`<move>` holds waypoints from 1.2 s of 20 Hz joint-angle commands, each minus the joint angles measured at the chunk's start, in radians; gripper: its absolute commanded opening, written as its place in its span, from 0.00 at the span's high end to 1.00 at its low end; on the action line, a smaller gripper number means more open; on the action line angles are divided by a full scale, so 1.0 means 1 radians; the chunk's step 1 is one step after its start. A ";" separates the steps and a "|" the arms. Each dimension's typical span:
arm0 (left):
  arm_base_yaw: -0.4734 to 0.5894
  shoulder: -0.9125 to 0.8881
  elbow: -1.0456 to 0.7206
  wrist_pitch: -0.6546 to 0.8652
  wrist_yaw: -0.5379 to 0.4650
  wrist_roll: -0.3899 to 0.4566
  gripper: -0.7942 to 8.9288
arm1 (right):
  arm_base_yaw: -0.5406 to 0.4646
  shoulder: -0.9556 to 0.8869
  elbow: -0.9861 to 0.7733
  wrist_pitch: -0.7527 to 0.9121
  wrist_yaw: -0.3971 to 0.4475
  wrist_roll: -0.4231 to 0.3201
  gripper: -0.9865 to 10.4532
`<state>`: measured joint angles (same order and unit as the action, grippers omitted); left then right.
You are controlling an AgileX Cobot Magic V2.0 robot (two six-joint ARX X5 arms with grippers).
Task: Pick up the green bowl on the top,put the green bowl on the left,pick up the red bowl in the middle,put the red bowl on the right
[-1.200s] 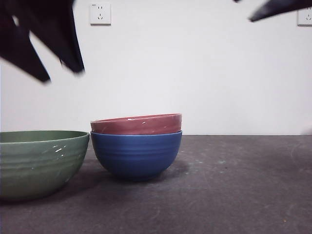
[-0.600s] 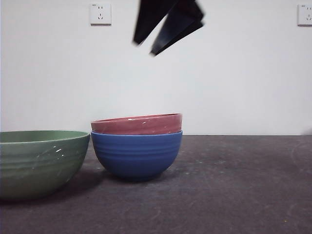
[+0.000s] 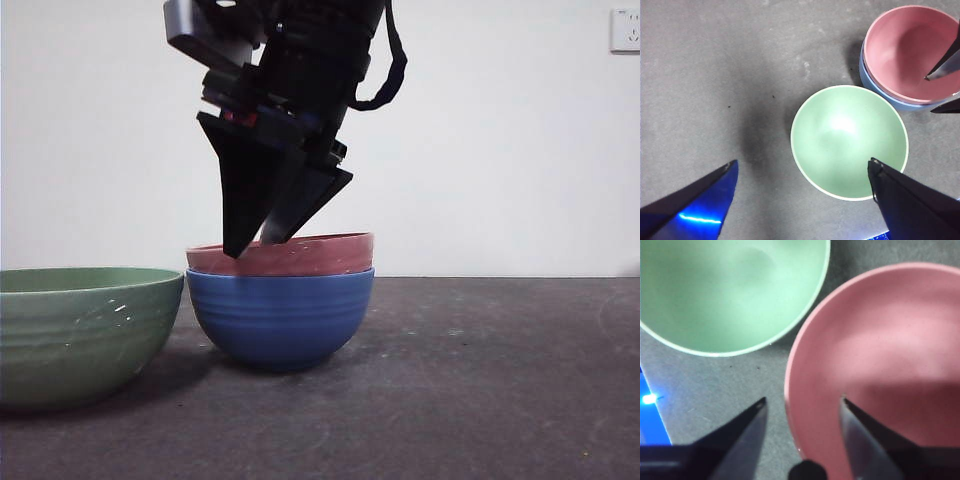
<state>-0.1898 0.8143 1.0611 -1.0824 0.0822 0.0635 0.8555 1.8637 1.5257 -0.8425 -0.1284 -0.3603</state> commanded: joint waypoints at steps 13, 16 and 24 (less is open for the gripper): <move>0.003 -0.002 -0.006 0.011 0.002 0.017 0.47 | -0.004 0.035 0.000 0.008 -0.025 -0.024 0.86; 0.003 -0.002 -0.006 0.011 0.002 0.017 0.47 | -0.004 0.035 0.000 0.008 -0.022 -0.035 0.93; 0.003 -0.001 -0.006 0.028 0.002 0.017 0.47 | 0.000 -0.026 0.002 0.014 -0.010 -0.041 0.93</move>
<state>-0.1898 0.8143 1.0611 -1.0622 0.0822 0.0704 0.8528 1.8542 1.5261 -0.8307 -0.1352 -0.4026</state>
